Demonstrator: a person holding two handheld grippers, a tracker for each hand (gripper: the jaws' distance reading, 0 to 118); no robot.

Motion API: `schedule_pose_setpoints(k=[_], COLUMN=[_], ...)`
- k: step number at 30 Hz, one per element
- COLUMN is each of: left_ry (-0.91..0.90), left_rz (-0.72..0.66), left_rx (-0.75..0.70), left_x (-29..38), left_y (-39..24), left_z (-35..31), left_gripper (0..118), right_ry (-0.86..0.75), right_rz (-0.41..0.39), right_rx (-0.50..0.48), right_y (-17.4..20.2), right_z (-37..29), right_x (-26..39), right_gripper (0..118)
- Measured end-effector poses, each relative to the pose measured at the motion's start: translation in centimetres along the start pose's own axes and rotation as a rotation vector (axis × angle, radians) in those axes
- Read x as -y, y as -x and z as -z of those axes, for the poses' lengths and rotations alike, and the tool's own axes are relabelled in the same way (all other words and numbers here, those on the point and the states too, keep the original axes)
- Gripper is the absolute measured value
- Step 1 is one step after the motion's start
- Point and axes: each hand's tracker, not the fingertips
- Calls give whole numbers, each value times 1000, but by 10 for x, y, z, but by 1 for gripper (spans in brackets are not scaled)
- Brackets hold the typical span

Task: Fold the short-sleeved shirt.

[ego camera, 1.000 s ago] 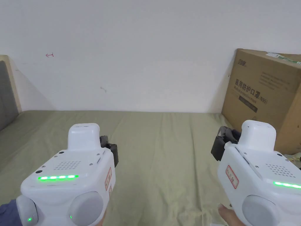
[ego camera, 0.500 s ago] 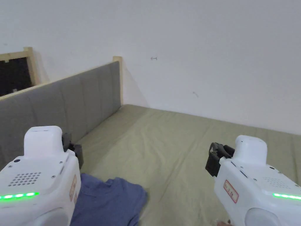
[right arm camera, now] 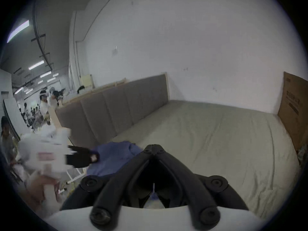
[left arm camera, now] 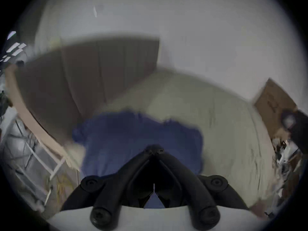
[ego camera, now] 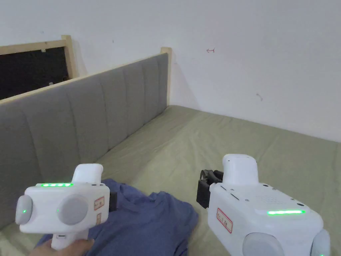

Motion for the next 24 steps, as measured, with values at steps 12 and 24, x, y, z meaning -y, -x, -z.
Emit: schedule_pose_setpoints(k=[12, 24], left_ry=[312, 208], left_rz=[-84, 20], left_rx=[-71, -137], left_x=[8, 35], left_y=[48, 35], left_z=[169, 186], left_gripper=[115, 114], right_ry=[138, 212], right_rz=[-5, 64], right_rx=[-7, 23], right_y=[-12, -32], right_z=[47, 52], right_x=[49, 68], right_gripper=[1, 1])
